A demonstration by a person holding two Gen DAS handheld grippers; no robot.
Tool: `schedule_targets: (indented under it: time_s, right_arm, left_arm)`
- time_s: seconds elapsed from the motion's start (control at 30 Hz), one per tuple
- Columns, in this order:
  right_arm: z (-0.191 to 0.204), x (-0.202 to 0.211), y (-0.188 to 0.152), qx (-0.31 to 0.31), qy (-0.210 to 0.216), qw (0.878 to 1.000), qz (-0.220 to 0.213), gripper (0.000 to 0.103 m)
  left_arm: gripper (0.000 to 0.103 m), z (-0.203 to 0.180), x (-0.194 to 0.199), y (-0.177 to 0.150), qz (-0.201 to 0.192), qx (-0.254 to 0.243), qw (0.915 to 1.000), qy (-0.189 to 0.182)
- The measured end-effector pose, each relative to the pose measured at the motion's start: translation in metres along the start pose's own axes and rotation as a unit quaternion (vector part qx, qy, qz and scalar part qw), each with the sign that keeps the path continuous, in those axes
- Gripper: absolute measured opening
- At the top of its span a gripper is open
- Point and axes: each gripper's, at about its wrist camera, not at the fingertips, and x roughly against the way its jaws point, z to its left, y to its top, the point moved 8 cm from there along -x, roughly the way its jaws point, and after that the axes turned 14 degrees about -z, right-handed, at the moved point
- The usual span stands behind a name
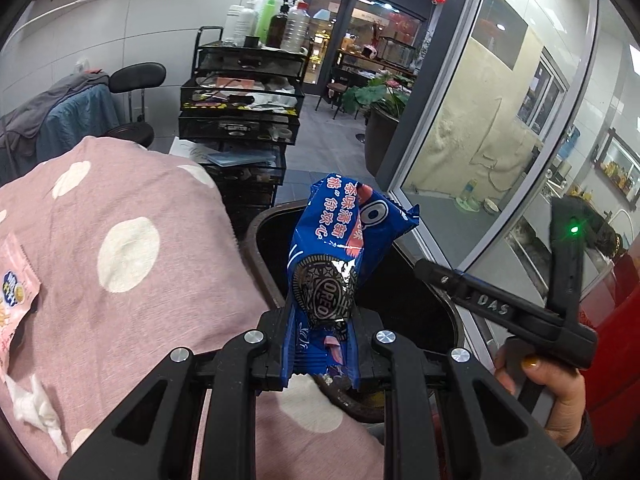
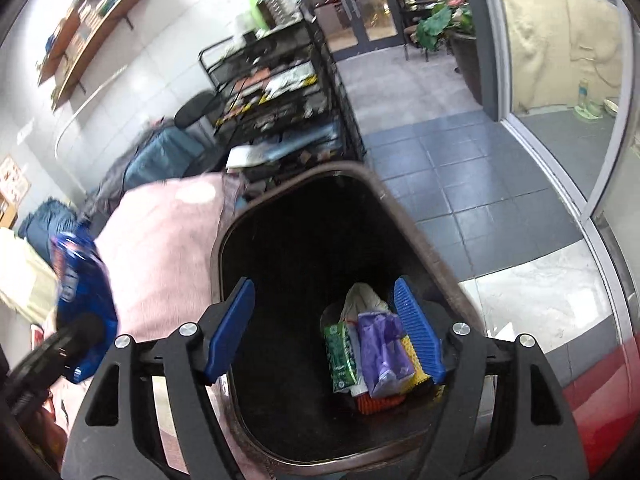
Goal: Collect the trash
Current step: 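Lower the Oreo wrapper into the bin and open the left tool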
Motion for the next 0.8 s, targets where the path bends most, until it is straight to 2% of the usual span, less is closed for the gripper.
schedule_targets:
  time_s: [0.23,0.47,0.57,0.6,0.63,0.7,0.8]
  right_arm:
    - [-0.022,0.016,0.023,-0.032,-0.024,0.999,-0.034,0.075]
    - [-0.045,0.026,0.035,-0.053,-0.038,0.997,-0.051,0.076]
    - [-0.052,0.028,0.037,-0.057,-0.044,0.996,-0.052,0.077]
    - [-0.053,0.028,0.038,-0.058,-0.045,0.996,-0.052,0.077]
    - [-0.055,0.028,0.038,-0.058,-0.046,0.996,-0.053,0.077]
    - [-0.059,0.029,0.039,-0.062,-0.050,0.995,-0.053,0.077]
    - [-0.062,0.028,0.039,-0.064,-0.054,0.995,-0.054,0.078]
  left_arm:
    - [0.020,-0.016,-0.021,0.000,0.019,-0.012,0.9997,-0.013]
    - [0.022,-0.034,-0.039,-0.009,0.039,-0.034,0.9986,-0.015]
    - [0.032,-0.037,-0.044,-0.014,0.046,-0.038,0.9981,-0.016]
    - [0.042,-0.039,-0.045,-0.015,0.049,-0.040,0.9979,-0.018]
    - [0.057,-0.040,-0.046,-0.016,0.050,-0.044,0.9976,-0.018]
    - [0.074,-0.041,-0.044,-0.017,0.041,-0.051,0.9978,-0.011]
    - [0.082,-0.043,-0.040,-0.015,0.029,-0.061,0.9977,-0.011]
